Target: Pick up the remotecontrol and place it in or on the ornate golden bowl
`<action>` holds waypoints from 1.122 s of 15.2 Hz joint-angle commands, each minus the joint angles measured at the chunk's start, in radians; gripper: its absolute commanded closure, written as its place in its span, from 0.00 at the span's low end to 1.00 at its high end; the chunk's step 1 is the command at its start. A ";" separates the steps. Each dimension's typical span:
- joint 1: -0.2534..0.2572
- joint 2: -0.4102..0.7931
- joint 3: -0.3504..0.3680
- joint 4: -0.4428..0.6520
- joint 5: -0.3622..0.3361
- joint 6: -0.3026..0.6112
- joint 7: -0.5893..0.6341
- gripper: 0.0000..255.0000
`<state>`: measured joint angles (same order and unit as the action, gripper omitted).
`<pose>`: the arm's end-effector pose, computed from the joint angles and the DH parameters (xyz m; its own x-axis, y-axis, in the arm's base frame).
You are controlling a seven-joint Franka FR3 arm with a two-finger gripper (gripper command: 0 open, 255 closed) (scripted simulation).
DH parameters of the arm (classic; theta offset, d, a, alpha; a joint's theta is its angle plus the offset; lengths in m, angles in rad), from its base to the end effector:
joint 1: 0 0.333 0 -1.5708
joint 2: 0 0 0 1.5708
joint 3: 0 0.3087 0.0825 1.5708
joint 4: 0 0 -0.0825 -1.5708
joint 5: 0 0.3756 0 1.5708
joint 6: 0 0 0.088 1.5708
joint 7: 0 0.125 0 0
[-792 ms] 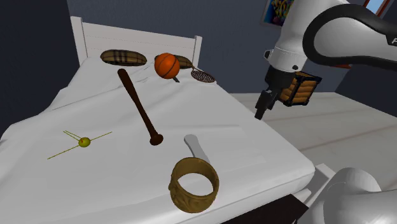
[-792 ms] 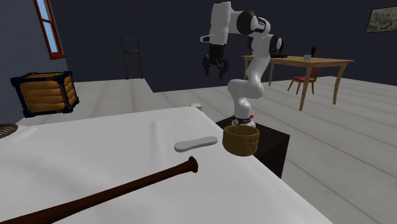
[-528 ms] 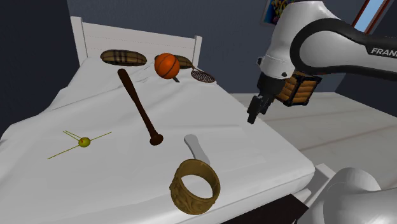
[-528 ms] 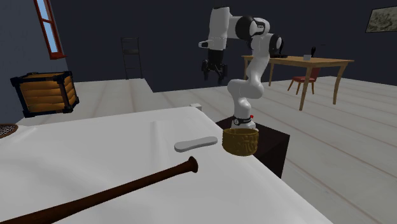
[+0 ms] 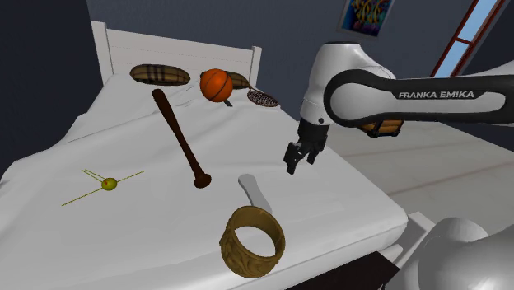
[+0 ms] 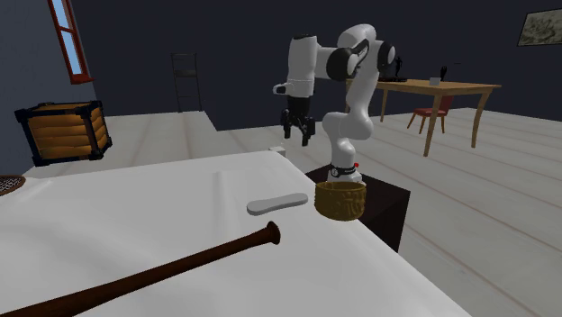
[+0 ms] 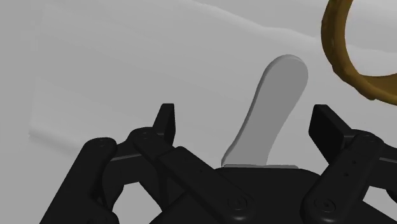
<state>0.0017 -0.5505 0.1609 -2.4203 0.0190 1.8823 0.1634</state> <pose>0.3768 0.0671 0.4807 0.9994 -0.0291 0.0177 -0.0302 -0.9975 0.0637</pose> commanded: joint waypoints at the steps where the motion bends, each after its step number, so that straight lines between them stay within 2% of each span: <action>1: -0.008 0.067 0.015 0.005 0.005 0.062 0.039 0.00; 7: -0.026 0.278 0.060 0.037 0.004 0.236 0.163 0.00; 13: -0.039 0.511 0.088 0.120 -0.032 0.380 0.294 0.00; 17: -0.039 0.542 0.087 0.106 -0.042 0.423 0.304 0.00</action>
<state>-0.0374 -0.0211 0.2474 -2.3133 -0.0191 2.2920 0.4620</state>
